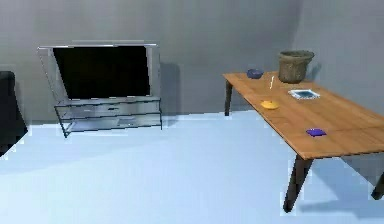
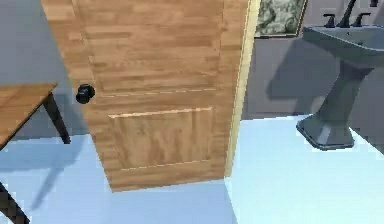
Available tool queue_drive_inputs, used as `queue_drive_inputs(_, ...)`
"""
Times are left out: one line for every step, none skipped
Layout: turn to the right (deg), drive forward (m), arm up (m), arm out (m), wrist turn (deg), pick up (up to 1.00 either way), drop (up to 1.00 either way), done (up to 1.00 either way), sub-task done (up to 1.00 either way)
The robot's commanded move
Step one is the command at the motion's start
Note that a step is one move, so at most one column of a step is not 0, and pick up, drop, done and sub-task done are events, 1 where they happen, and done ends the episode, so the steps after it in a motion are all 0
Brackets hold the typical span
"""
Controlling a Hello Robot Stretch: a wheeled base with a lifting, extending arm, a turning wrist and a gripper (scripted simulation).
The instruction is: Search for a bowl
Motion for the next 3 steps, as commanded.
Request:
queue_drive_inputs(0.0,1.00,0.00,0.00,0.0,0.00,0.00,0.00,0.00)
queue_drive_inputs(3.0,0.00,0.00,0.00,0.0,0.00,0.00,0.00,0.00)
queue_drive_inputs(0.0,0.80,0.00,0.00,0.0,0.00,0.00,0.00,0.00)
